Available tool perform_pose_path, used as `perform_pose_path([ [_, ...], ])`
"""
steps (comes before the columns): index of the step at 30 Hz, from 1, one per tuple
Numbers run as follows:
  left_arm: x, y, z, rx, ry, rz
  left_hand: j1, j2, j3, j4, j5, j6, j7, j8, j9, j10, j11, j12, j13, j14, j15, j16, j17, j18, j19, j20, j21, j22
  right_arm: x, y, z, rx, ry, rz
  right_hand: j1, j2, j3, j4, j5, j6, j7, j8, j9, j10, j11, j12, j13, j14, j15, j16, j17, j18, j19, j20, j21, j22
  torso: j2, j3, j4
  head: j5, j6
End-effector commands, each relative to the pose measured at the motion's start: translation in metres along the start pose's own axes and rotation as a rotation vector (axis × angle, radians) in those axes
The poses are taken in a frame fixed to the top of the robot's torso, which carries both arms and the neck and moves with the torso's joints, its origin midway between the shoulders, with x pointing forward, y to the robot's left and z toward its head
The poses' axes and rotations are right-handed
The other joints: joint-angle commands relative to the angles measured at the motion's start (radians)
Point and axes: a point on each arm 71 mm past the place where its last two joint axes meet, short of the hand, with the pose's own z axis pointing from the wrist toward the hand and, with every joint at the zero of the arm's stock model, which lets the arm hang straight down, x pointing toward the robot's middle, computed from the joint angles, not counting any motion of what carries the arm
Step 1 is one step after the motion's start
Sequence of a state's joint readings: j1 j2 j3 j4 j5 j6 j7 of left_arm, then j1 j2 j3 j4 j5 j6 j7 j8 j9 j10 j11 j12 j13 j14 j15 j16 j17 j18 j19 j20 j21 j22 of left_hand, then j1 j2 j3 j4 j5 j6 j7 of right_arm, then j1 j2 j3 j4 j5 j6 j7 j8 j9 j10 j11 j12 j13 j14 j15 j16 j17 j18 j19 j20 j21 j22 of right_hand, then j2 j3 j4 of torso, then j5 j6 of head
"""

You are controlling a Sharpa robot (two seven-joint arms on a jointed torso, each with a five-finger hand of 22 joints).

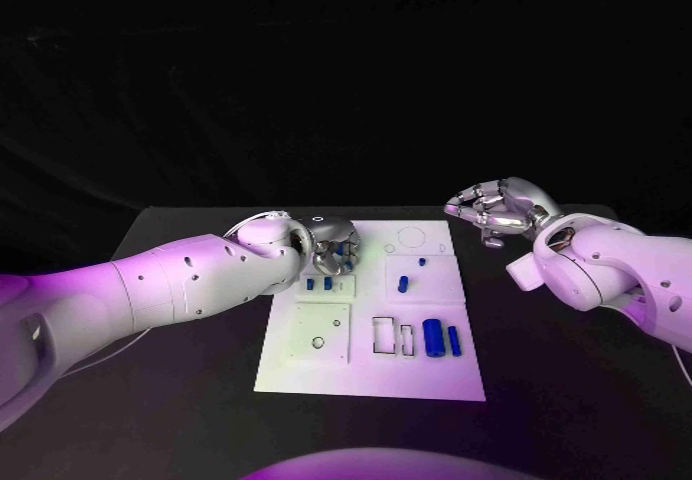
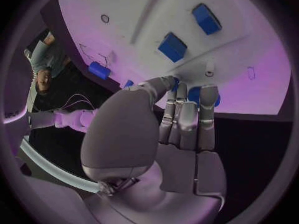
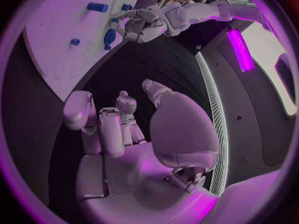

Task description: Assemble the parts on the task board

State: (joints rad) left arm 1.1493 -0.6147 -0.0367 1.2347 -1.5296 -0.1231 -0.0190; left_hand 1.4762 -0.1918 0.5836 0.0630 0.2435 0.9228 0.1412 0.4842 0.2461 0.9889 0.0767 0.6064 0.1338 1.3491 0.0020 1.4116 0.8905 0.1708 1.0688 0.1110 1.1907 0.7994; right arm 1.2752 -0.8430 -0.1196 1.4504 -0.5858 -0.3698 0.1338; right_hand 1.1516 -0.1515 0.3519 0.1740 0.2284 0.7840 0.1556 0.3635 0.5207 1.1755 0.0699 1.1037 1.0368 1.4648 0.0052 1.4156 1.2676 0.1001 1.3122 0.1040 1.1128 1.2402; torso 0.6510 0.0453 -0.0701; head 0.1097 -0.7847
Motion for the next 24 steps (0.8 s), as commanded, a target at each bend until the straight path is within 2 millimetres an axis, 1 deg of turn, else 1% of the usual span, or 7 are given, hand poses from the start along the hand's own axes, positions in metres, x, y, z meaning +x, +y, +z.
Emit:
perform_pose_path([
  [1,-0.007,-0.002,-0.004,0.001,-0.041,-0.027,-0.005,0.007,0.001,-0.004,0.005,0.001,0.007,-0.005,-0.001,0.005,0.001,-0.004,0.001,0.003,0.004,-0.001,-0.002,-0.011,-0.002,-0.001,0.001,0.004,0.0,0.0,0.0,-0.009,0.004,-0.008,0.001,0.01,0.0,0.004,0.006,-0.006,0.0,0.004,0.001,-0.005,0.002,-0.005,0.0,0.027,-0.008,-0.006,-0.001,0.007,-0.006,0.0,-0.004,-0.001,-0.001,-0.0006,0.0048,0.0,0.004],
  [8,-0.016,-0.002,-0.014,-0.002,-0.06,-0.051,-0.009,0.005,0.002,-0.005,0.006,0.005,0.007,-0.006,0.0,0.008,0.001,-0.005,0.002,0.006,0.004,0.0,0.002,-0.012,0.001,0.0,0.004,0.009,-0.001,-0.001,-0.001,-0.007,0.002,-0.009,0.001,0.011,0.0,0.004,0.005,-0.005,0.0,0.004,0.002,-0.005,0.002,-0.005,-0.001,0.027,-0.008,-0.006,-0.002,0.007,-0.006,0.0,-0.004,-0.001,0.0,-0.0013,0.0051,0.001,0.004],
  [12,-0.017,0.002,-0.02,-0.017,-0.042,-0.068,-0.011,0.005,0.002,-0.005,0.007,0.005,0.007,-0.007,0.0,0.008,0.001,-0.006,0.002,0.008,0.004,0.001,0.007,-0.012,0.001,0.0,0.004,0.009,-0.002,-0.001,-0.001,-0.005,0.0,-0.009,0.001,0.011,0.0,0.004,0.005,-0.005,0.0,0.004,0.002,-0.005,0.002,-0.005,-0.001,0.027,-0.008,-0.006,-0.002,0.007,-0.006,0.0,-0.004,-0.001,0.001,-0.0011,0.0026,0.001,0.004],
  [16,-0.018,0.009,-0.026,-0.039,-0.029,-0.079,-0.011,0.004,0.002,-0.006,0.007,0.006,0.007,-0.007,0.0,0.009,0.001,-0.006,0.002,0.008,0.004,0.001,0.007,-0.013,0.002,0.0,0.005,0.01,-0.003,-0.002,-0.002,-0.003,-0.002,-0.009,0.001,0.011,0.0,0.004,0.005,-0.005,0.0,0.004,0.002,-0.005,0.002,-0.005,-0.001,0.027,-0.008,-0.006,-0.002,0.007,-0.006,0.0,-0.004,-0.001,0.0,-0.0011,0.0039,-0.001,0.003],
  [19,-0.017,0.014,-0.029,-0.054,-0.02,-0.083,-0.011,0.004,0.002,-0.006,0.007,0.006,0.007,-0.007,0.0,0.009,0.001,-0.006,0.002,0.008,0.004,0.001,0.007,-0.013,0.002,0.0,0.005,0.01,-0.003,-0.003,-0.002,-0.002,-0.002,-0.009,0.001,0.011,0.0,0.004,0.005,-0.005,0.0,0.004,0.002,-0.005,0.002,-0.005,-0.001,0.027,-0.008,-0.006,-0.002,0.007,-0.006,0.0,-0.004,-0.001,0.0,-0.0004,0.0052,-0.002,0.002],
  [22,-0.017,0.019,-0.031,-0.067,-0.011,-0.085,-0.012,0.004,0.003,-0.007,0.007,0.006,0.007,-0.007,0.0,0.009,0.001,-0.006,0.002,0.008,0.004,0.001,0.006,-0.013,0.002,0.0,0.005,0.01,-0.003,-0.003,-0.002,-0.001,-0.003,-0.009,0.001,0.011,0.0,0.004,0.005,-0.005,0.0,0.004,0.002,-0.005,0.002,-0.005,-0.001,0.027,-0.008,-0.006,-0.002,0.007,-0.006,0.0,-0.004,-0.001,0.0,-0.0003,0.0062,0.0,0.001],
  [24,-0.017,0.021,-0.031,-0.072,-0.007,-0.085,-0.012,0.004,0.003,-0.007,0.007,0.006,0.007,-0.008,0.0,0.01,0.001,-0.006,0.002,0.008,0.004,0.001,0.005,-0.013,0.003,0.0,0.006,0.011,-0.003,-0.003,-0.002,-0.002,-0.002,-0.009,0.001,0.011,0.0,0.004,0.005,-0.005,0.0,0.004,0.002,-0.005,0.002,-0.005,-0.001,0.027,-0.008,-0.006,-0.002,0.007,-0.006,0.0,-0.004,-0.001,-0.001,-0.0004,0.0055,0.003,0.002],
])
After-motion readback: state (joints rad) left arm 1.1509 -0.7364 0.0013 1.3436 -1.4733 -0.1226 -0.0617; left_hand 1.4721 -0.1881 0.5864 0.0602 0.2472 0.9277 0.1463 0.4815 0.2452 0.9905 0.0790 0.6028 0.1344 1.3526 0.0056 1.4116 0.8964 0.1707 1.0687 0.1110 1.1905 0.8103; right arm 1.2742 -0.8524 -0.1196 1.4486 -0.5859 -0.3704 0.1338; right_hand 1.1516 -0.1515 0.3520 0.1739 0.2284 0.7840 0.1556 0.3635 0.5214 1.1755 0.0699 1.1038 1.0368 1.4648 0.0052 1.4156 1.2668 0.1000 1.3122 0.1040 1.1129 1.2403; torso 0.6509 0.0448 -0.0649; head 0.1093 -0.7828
